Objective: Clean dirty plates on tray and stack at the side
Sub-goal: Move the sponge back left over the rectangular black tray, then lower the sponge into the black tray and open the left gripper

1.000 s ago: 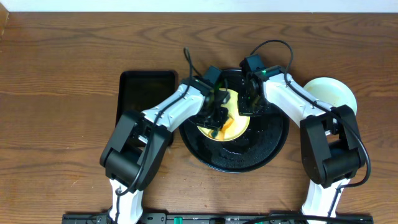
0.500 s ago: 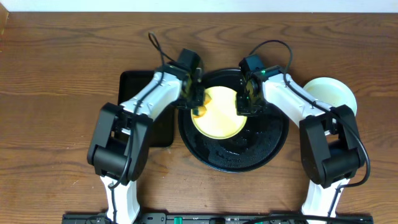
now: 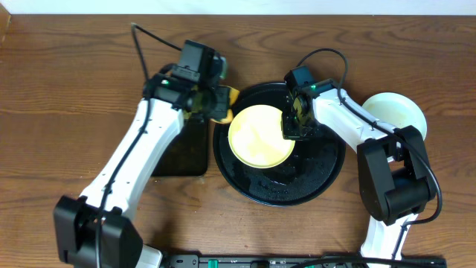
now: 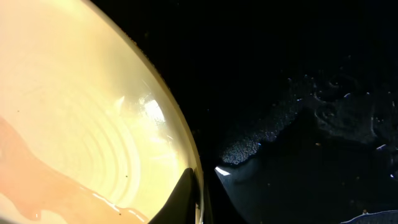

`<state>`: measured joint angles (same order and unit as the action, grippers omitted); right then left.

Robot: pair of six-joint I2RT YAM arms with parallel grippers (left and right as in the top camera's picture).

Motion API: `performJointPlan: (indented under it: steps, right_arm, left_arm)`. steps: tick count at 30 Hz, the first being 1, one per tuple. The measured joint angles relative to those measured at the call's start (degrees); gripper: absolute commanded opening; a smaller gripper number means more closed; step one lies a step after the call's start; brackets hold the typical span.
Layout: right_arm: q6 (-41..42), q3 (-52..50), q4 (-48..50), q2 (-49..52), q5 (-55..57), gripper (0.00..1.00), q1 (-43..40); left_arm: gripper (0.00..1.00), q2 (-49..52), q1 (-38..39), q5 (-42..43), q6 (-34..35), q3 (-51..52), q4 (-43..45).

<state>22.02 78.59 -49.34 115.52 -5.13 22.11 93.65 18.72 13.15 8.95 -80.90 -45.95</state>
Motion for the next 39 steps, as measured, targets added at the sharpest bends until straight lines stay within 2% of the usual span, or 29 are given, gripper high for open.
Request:
performJointPlan:
  steps: [3, 12, 16, 29, 35, 39]
  right_arm:
    - [0.0, -0.4, 0.3, 0.0, 0.7, 0.16, 0.0]
    - [0.0, -1.9, 2.4, -0.2, 0.4, 0.14, 0.0]
    - [0.1, -2.0, 2.5, -0.2, 0.4, 0.18, 0.0]
    - [0.1, -2.1, 2.7, -0.2, 0.4, 0.17, 0.0]
    - [0.1, -2.1, 2.7, -0.2, 0.4, 0.16, 0.0]
    - [0.1, -2.1, 2.7, -0.2, 0.4, 0.16, 0.0]
  left_arm:
    - [0.08, -0.3, -2.2, -3.7, 0.2, 0.0, -1.4]
    - [0.08, 1.5, -9.9, -8.8, 0.4, 1.1, -1.5]
    - [0.08, 6.1, -12.0, -8.8, 0.4, 2.6, -1.3]
    - [0.08, 18.6, -18.4, 0.0, 0.0, 2.8, 1.4]
    - [0.08, 21.8, -20.2, -3.2, 0.0, 2.8, 1.0]
    - [0.08, 21.8, -20.5, -7.5, 2.6, 2.8, -0.4]
